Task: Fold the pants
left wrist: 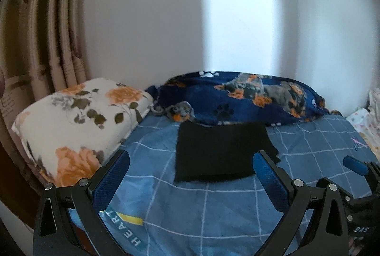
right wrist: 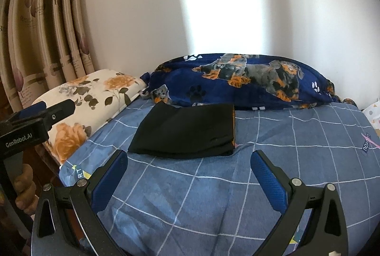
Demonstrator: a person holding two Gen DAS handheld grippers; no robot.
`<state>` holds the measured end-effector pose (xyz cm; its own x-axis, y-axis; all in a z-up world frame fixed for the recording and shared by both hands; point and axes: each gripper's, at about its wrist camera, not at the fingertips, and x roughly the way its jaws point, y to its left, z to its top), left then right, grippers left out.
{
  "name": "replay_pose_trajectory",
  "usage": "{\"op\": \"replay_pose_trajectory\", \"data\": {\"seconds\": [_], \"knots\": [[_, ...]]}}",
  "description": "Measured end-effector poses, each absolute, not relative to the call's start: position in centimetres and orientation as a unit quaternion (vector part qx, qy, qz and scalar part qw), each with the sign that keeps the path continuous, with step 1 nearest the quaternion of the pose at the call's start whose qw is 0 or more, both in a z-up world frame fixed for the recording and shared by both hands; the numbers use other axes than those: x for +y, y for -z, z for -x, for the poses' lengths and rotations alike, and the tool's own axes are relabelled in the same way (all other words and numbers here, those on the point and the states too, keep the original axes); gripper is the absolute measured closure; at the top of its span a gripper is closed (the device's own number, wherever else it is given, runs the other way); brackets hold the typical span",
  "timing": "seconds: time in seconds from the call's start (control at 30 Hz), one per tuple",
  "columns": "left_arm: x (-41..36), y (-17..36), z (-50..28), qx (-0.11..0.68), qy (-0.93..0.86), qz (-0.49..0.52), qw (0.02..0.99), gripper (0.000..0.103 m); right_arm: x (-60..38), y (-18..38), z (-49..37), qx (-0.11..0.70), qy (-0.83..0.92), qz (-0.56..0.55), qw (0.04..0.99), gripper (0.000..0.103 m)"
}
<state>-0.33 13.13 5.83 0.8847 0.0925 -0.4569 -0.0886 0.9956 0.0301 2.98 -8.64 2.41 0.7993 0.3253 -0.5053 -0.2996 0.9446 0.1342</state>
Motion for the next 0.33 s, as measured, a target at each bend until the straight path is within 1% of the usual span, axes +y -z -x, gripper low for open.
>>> {"op": "replay_pose_trajectory", "data": {"seconds": [0.33], "knots": [[12.66, -5.21, 0.87, 0.225, -0.055, 0.003, 0.973, 0.000, -8.70, -2.17, -2.47, 0.272, -0.162, -0.024, 0.948, 0.000]]}}
